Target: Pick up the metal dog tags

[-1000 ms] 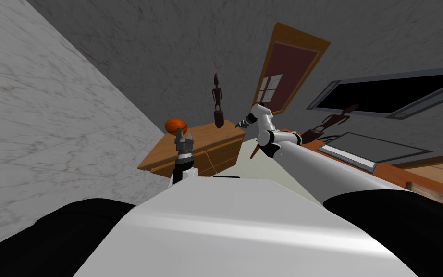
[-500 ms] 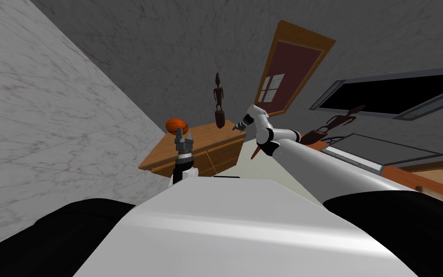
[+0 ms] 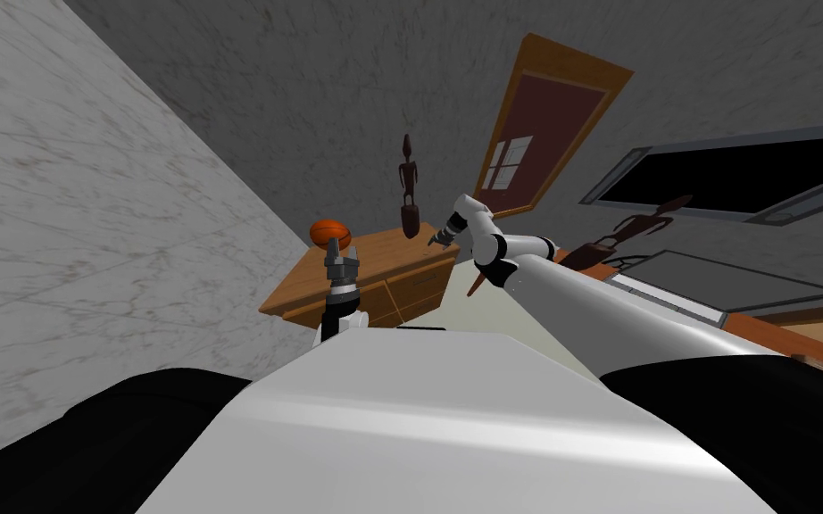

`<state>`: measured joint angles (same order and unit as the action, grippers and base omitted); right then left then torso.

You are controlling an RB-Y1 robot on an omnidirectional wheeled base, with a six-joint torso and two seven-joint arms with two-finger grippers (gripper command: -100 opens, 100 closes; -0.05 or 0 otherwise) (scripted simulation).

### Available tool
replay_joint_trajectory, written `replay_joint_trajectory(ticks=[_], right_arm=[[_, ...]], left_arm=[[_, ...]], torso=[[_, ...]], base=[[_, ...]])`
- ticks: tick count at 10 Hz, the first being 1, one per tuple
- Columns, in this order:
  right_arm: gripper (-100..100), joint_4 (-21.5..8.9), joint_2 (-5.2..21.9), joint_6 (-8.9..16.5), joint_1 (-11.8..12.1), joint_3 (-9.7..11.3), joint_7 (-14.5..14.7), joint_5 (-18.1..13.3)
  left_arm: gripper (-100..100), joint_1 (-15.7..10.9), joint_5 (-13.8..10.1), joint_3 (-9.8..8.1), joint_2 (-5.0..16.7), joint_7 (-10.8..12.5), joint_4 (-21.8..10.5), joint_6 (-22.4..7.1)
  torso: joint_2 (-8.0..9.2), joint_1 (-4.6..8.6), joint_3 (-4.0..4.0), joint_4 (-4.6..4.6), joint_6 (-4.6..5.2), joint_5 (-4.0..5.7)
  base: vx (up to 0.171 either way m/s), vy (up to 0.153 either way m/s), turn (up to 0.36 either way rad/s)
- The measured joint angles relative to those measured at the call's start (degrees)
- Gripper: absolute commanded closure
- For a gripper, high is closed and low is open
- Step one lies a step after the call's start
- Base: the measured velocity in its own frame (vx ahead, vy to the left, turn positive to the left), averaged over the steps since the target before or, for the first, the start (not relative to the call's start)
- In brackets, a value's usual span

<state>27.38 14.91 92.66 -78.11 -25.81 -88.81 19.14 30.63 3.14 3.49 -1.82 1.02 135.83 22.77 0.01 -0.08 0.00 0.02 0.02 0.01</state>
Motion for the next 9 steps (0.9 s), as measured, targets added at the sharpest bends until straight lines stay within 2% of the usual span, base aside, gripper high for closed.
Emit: replay_joint_trajectory(ticks=[1,2,4,5,6,7,8,9], right_arm=[[-100,-1.43,-0.47,1.26,-0.24,0.12,-0.54,0.18],[-100,0.03,-1.34,2.89,0.43,0.25,-1.29,0.2],[-100,-7.17,-0.75,2.41,-2.55,0.35,-1.43,0.45],[-100,-8.94,-0.85,2.11,-2.67,0.41,-1.32,0.48],[-100,-5.07,-2.15,4.25,-0.33,0.53,-2.14,0.4],[-100,-5.85,-1.76,4.4,-1.37,0.49,-2.3,0.43],[-100,-3.1,-2.21,5.04,-0.44,0.53,-2.54,0.4],[0,-2.64,-2.29,5.35,-0.29,0.54,-2.64,0.39]], left_arm=[[0,0.0,0.0,0.0,0.0,0.0,0.0,0.0],[0,0.0,0.0,0.0,0.0,0.0,0.0,0.0],[0,0.0,0.0,0.0,0.0,0.0,0.0,0.0],[0,0.0,0.0,0.0,0.0,0.0,0.0,0.0],[0,0.0,0.0,0.0,0.0,0.0,0.0,0.0],[0,0.0,0.0,0.0,0.0,0.0,0.0,0.0],[0,0.0,0.0,0.0,0.0,0.0,0.0,0.0],[0,0.0,0.0,0.0,0.0,0.0,0.0,0.0]], torso=[[-0.03,-0.03,0.02,0.02,0.0,0.0],[-0.03,-0.02,0.02,0.01,0.01,0.0],[-0.02,0.0,0.02,0.01,0.01,0.0],[-0.01,0.02,0.01,0.02,0.02,0.01],[0.01,0.05,0.0,0.01,0.02,0.02],[0.04,0.05,-0.03,-0.02,0.03,0.01],[0.05,0.06,-0.02,-0.01,0.03,0.02],[0.04,0.06,-0.02,-0.01,0.03,0.02]], base=[[0.018,0.011,0.019],[0.013,0.009,0.017],[0.012,0.006,0.024],[0.0,0.0,0.0],[0.0,0.0,0.0],[0.0,0.0,0.0],[0.0,0.0,0.0],[0.0,0.0,0.0]])
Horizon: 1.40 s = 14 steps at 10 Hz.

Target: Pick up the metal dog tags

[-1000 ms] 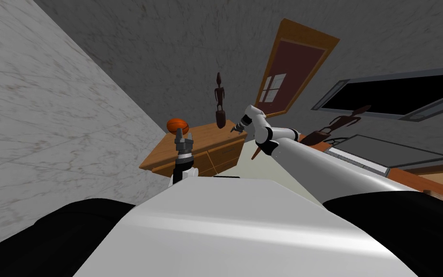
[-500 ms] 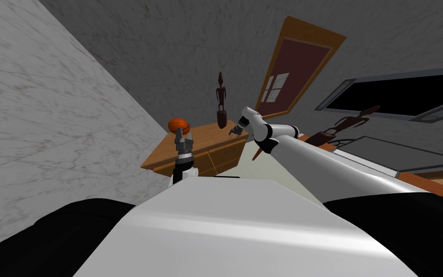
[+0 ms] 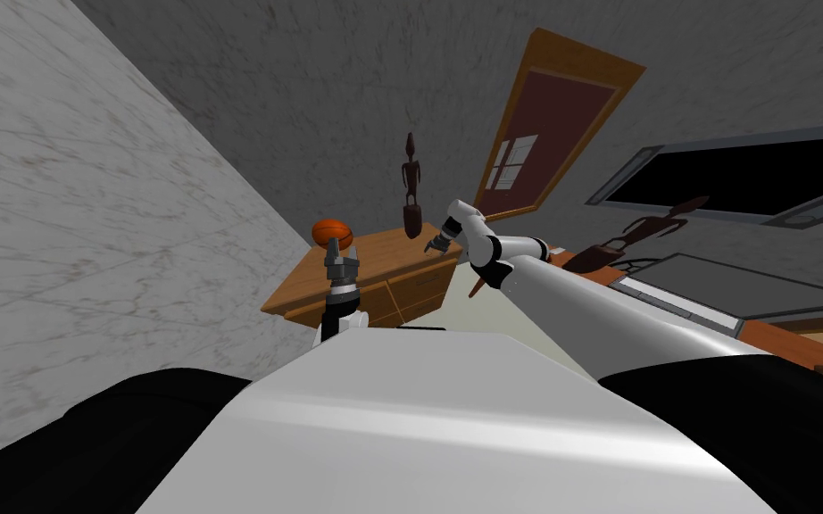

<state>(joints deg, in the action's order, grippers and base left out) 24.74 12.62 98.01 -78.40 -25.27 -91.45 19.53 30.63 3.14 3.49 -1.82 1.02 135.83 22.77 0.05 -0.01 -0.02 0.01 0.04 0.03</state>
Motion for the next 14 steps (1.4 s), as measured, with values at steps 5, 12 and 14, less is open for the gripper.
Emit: replay_joint_trajectory(ticks=[5,12,14], right_arm=[[-100,-1.43,2.51,0.71,0.52,1.12,3.74,1.18],[-100,-4.29,5.33,0.62,0.42,2.25,7.86,2.39],[-100,-4.29,5.34,0.63,0.42,2.25,7.85,2.39]], left_arm=[[0,0.0,0.0,0.0,0.0,0.0,0.0,0.0],[0,0.0,0.0,0.0,0.0,0.0,0.0,0.0],[0,0.0,0.0,0.0,0.0,0.0,0.0,0.0]], torso=[[-0.04,-0.08,0.02,0.0,-0.01,-0.02],[-0.01,0.06,0.0,0.01,0.02,0.01],[0.0,0.05,0.0,0.0,0.02,0.01]], base=[[0.019,0.069,-0.089],[-0.007,0.009,-0.025],[0.006,-0.006,0.018]])
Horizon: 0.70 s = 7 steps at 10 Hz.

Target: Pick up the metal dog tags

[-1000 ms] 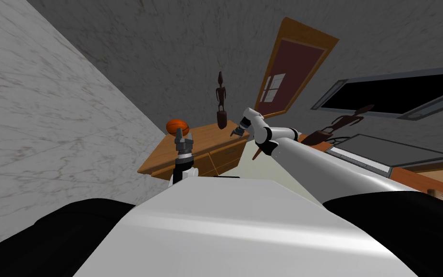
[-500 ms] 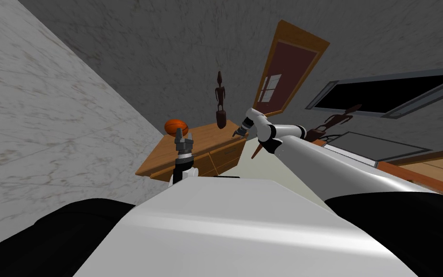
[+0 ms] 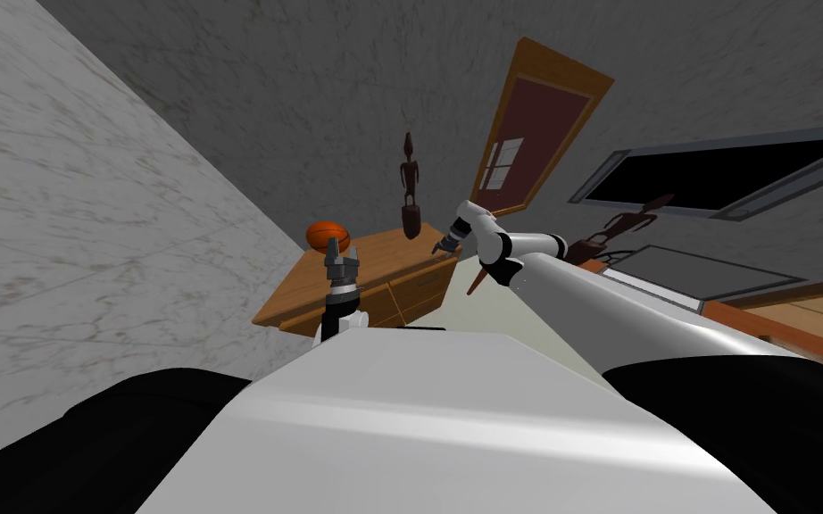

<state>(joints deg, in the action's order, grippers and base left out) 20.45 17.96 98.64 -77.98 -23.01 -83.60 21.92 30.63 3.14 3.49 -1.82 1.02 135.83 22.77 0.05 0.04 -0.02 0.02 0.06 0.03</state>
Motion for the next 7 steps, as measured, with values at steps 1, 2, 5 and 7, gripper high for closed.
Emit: replay_joint_trajectory(ticks=[1,2,5,7], right_arm=[[-100,0.0,0.0,0.0,0.0,0.0,0.0,0.0],[-100,-0.08,-0.2,-0.65,0.82,0.03,0.42,-0.05],[100,-0.86,-0.45,-2.11,1.53,0.09,1.13,-0.13],[100,-0.88,-0.45,-2.08,1.55,0.09,1.16,-0.14]], left_arm=[[0,0.0,0.0,0.0,0.0,0.0,0.0,0.0],[0,0.0,0.0,0.0,0.0,0.0,0.0,0.0],[0,0.0,0.0,0.0,0.0,0.0,0.0,0.0],[0,0.0,0.0,0.0,0.0,0.0,0.0,0.0]], torso=[[-0.03,0.02,0.02,0.01,0.0,0.0],[0.02,0.0,0.0,0.01,0.02,0.01],[0.02,-0.02,-0.01,-0.01,0.0,0.0],[0.0,-0.04,0.0,-0.01,-0.01,-0.01]], base=[[-0.011,0.002,-0.015],[-0.015,0.021,-0.06],[-0.004,0.002,-0.006],[0.0,0.0,0.0]])
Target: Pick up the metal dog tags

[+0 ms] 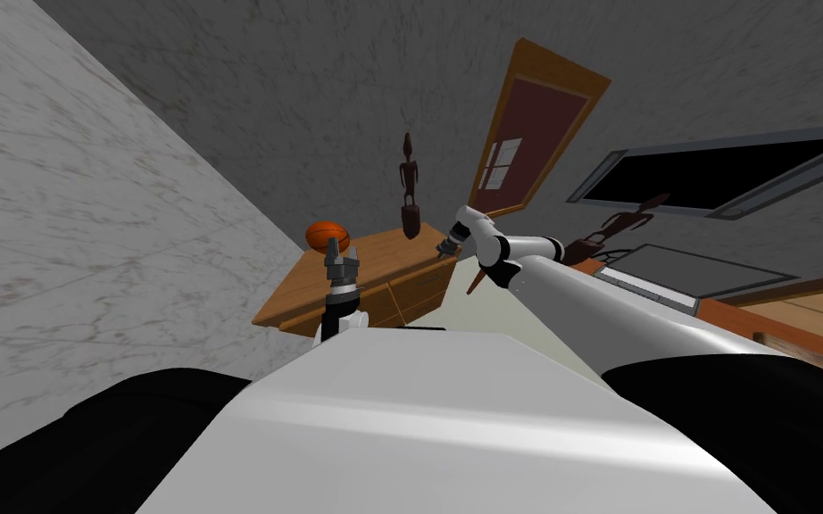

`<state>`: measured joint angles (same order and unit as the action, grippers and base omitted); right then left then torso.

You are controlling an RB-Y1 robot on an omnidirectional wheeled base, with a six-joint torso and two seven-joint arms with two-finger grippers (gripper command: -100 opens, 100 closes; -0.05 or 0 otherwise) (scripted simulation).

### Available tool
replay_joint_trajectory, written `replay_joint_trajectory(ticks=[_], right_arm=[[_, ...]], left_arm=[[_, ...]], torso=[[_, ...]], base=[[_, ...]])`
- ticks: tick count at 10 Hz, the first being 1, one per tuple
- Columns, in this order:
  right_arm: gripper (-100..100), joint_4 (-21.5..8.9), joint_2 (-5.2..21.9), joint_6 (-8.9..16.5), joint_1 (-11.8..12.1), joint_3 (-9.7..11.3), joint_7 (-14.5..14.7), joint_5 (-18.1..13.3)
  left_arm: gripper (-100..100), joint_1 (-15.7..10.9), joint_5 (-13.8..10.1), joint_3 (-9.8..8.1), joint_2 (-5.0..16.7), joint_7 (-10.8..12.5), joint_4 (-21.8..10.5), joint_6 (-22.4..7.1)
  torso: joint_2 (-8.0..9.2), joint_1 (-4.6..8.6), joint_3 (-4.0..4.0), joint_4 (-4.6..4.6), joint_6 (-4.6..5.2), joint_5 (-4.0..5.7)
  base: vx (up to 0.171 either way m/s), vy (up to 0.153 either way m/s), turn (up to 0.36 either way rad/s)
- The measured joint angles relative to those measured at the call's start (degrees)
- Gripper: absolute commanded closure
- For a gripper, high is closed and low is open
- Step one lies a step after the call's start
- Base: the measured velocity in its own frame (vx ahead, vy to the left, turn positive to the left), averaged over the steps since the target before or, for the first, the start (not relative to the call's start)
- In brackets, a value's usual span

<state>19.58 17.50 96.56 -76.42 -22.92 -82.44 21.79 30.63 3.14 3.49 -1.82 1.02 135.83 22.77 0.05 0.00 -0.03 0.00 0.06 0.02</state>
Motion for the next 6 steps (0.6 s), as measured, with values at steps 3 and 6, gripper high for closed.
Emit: replay_joint_trajectory(ticks=[3,6], right_arm=[[100,0.0,-0.02,0.02,0.0,-0.01,0.02,0.01],[0,1.76,0.02,1.99,-0.61,-0.07,-1.07,0.11]], left_arm=[[0,0.0,0.0,0.0,0.0,0.0,0.0,0.0],[0,0.0,0.0,0.0,0.0,0.0,0.0,0.0]], torso=[[-0.01,-0.03,0.01,0.0,0.01,-0.02],[-0.02,-0.05,0.01,0.01,0.02,-0.03]], base=[[0.004,-0.001,0.02],[0.004,-0.003,0.013]])
